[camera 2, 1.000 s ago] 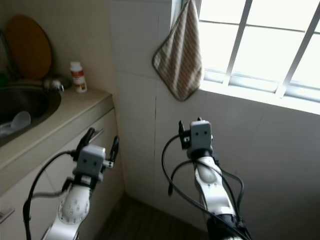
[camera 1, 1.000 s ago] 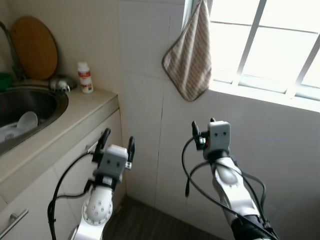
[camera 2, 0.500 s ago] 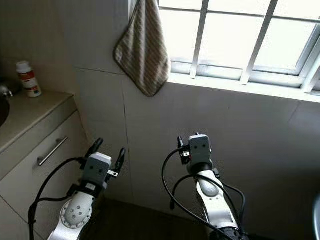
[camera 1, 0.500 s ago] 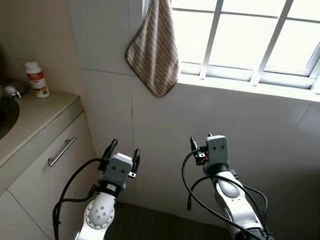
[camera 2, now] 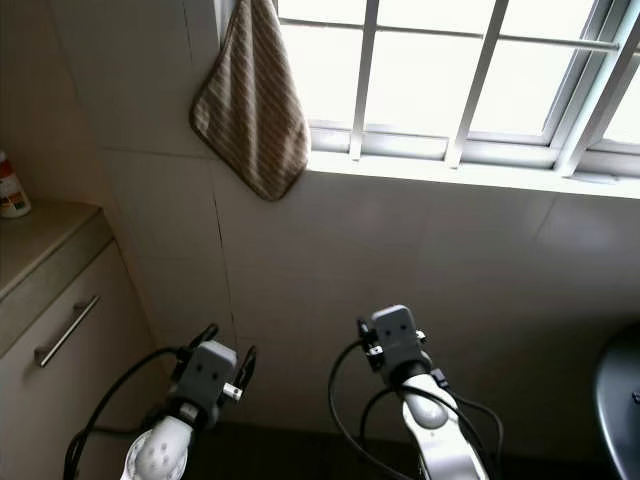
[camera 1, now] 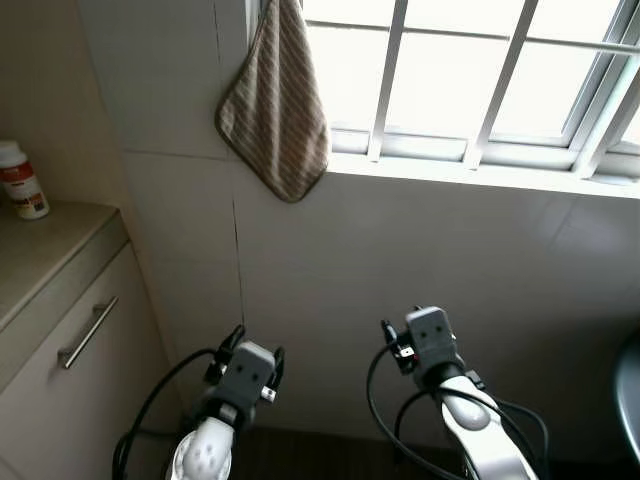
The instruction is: Kitchen organization
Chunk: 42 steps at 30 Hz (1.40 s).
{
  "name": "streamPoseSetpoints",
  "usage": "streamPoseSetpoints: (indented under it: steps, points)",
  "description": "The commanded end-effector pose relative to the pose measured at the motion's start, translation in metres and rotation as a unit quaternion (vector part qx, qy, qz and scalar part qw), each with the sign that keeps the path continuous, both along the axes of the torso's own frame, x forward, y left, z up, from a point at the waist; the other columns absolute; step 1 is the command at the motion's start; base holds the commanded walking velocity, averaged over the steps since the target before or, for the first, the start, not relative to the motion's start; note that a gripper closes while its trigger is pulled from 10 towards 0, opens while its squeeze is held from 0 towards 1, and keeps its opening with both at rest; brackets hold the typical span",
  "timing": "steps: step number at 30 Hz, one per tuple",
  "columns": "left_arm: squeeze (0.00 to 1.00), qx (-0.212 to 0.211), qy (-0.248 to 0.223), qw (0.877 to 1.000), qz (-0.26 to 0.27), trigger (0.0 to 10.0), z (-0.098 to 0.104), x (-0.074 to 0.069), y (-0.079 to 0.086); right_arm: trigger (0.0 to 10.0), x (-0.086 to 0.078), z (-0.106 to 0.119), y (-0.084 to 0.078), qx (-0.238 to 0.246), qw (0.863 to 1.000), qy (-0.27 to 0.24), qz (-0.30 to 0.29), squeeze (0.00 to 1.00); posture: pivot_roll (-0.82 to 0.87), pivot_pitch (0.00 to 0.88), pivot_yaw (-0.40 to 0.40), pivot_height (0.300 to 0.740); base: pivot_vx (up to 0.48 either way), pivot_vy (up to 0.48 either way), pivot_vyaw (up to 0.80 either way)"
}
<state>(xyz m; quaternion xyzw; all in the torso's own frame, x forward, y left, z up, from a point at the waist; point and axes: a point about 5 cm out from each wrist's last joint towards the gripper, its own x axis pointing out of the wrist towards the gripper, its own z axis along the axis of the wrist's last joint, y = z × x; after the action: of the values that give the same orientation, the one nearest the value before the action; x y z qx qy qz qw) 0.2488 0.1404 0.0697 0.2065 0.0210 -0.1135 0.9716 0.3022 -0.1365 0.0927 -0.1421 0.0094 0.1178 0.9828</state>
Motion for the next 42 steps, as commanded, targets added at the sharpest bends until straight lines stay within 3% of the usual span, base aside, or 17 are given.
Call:
streamPoseSetpoints:
  steps: [1,4,7,9,11,13,15,17,18,21,24,42]
  points:
    - [0.0,0.008,0.008,1.0,-0.012,10.0,0.0,0.0,-0.004,10.0,-0.004,-0.002,0.002,-0.014,1.0,0.008,0.012,0.0,0.03,0.0,-0.029,0.74,0.0,0.0,-0.8]
    - [0.0,0.026,0.045,0.998,-0.028,10.0,-0.012,-0.007,-0.009,10.0,-0.014,-0.021,0.004,-0.095,0.993,0.042,0.055,0.0,0.02,0.0,-0.029,0.74,0.0,0.0,-0.26]
    - [0.0,0.041,0.069,0.996,-0.04,10.0,-0.02,-0.009,-0.012,10.0,-0.021,-0.028,0.007,-0.125,0.988,0.052,0.077,0.0,0.02,0.0,-0.029,0.74,0.0,0.0,0.0]
    - [0.0,0.056,0.098,0.992,-0.054,10.0,-0.029,-0.013,-0.015,10.0,-0.032,-0.041,0.012,-0.179,0.975,0.069,0.108,0.0,0.02,0.0,-0.03,0.74,0.0,0.0,0.0]
    - [0.0,0.054,0.112,0.991,-0.056,10.0,-0.033,-0.017,-0.014,10.0,-0.036,-0.043,0.011,-0.188,0.973,0.072,0.109,0.0,0.02,0.0,-0.032,0.74,0.0,0.0,0.0]
    - [0.0,0.046,0.125,0.99,-0.051,10.0,-0.037,-0.021,-0.012,10.0,-0.042,-0.047,0.008,-0.188,0.973,0.078,0.111,0.0,0.02,0.0,-0.033,0.74,0.0,0.0,0.0]
    - [0.0,0.008,0.13,0.991,-0.031,10.0,-0.041,-0.025,-0.008,10.0,-0.055,-0.055,0.005,-0.191,0.97,0.095,0.116,0.0,0.03,0.0,-0.032,0.74,0.0,0.0,0.0]
    - [0.0,-0.013,0.126,0.992,-0.02,10.0,-0.042,-0.026,-0.005,10.0,-0.058,-0.057,0.004,-0.191,0.97,0.093,0.117,0.0,0.03,0.0,-0.032,0.74,0.0,0.0,0.0]
    - [0.0,-0.03,0.124,0.992,0.01,10.0,-0.046,-0.024,0.005,10.0,-0.059,-0.057,0.006,-0.202,0.969,0.068,0.123,0.0,0.01,0.0,-0.029,0.74,0.0,0.0,0.0]
    - [0.0,-0.017,0.13,0.991,0.007,10.0,-0.046,-0.021,0.006,10.0,-0.059,-0.06,0.006,-0.179,0.974,0.07,0.121,0.0,0.01,0.0,-0.028,0.74,0.0,0.0,0.0]
    - [0.0,-0.001,0.135,0.991,-0.002,10.0,-0.048,-0.018,0.002,10.0,-0.053,-0.055,-0.002,-0.137,0.986,0.051,0.078,0.0,0.01,0.0,-0.019,0.74,0.0,0.0,0.0]
    - [0.0,-0.003,0.133,0.991,-0.016,10.0,-0.05,-0.012,0.006,10.0,-0.054,-0.055,0.002,-0.132,0.989,0.02,0.059,0.0,-0.06,0.0,0.042,0.74,0.0,0.0,0.0]
